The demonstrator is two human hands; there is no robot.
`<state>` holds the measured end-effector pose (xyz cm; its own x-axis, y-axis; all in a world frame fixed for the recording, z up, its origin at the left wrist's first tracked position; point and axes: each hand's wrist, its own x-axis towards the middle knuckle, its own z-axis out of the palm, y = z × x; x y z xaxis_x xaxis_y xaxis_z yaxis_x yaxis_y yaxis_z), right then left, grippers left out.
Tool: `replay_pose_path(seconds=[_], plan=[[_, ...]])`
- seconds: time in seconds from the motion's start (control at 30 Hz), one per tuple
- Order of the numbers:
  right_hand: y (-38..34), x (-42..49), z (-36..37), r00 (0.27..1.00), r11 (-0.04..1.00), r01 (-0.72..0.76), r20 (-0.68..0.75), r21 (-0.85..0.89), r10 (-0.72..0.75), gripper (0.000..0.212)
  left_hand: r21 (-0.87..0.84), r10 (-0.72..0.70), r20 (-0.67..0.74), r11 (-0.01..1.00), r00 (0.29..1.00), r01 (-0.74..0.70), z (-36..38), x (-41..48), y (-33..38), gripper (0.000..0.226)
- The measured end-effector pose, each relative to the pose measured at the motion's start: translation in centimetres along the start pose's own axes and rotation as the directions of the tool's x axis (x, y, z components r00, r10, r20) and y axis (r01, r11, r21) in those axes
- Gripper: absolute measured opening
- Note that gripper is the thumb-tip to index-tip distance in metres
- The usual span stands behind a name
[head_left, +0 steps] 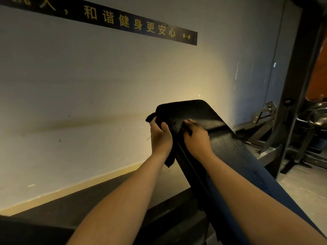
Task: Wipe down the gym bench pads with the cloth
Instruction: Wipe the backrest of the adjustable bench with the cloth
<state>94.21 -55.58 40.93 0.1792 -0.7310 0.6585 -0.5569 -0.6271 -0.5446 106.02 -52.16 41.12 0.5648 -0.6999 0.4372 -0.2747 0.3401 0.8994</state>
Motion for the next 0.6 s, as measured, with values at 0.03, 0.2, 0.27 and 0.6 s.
replay_pose_path(seconds=[0.03, 0.2, 0.27, 0.6], plan=[[-0.1, 0.0, -0.1, 1.0, 1.0, -0.004, 0.005, 0.004, 0.004, 0.039, 0.003, 0.014, 0.006, 1.0, 1.0, -0.014, 0.0, -1.3, -0.3, 0.045], [-0.2, -1.1, -1.4, 0.998, 1.0, 0.001, 0.058, 0.003, -0.001, 0.037, 0.061, 0.235, 0.082, 0.969, 0.969, -0.24, 0.6, -10.2, -2.6, 0.043], [0.6, -2.7, -1.8, 1.0, 0.996, -0.003, 0.005, -0.094, 0.003, 0.037, 0.103, 0.309, 0.134, 0.94, 0.941, -0.324, 0.4, -11.5, -3.4, 0.045], [1.9, -7.7, -1.7, 0.991, 0.987, -0.09, -0.106, -0.133, 0.076, 0.041, 0.066, 0.034, 0.114, 0.997, 0.993, -0.042, 0.4, -4.9, -0.1, 0.052]])
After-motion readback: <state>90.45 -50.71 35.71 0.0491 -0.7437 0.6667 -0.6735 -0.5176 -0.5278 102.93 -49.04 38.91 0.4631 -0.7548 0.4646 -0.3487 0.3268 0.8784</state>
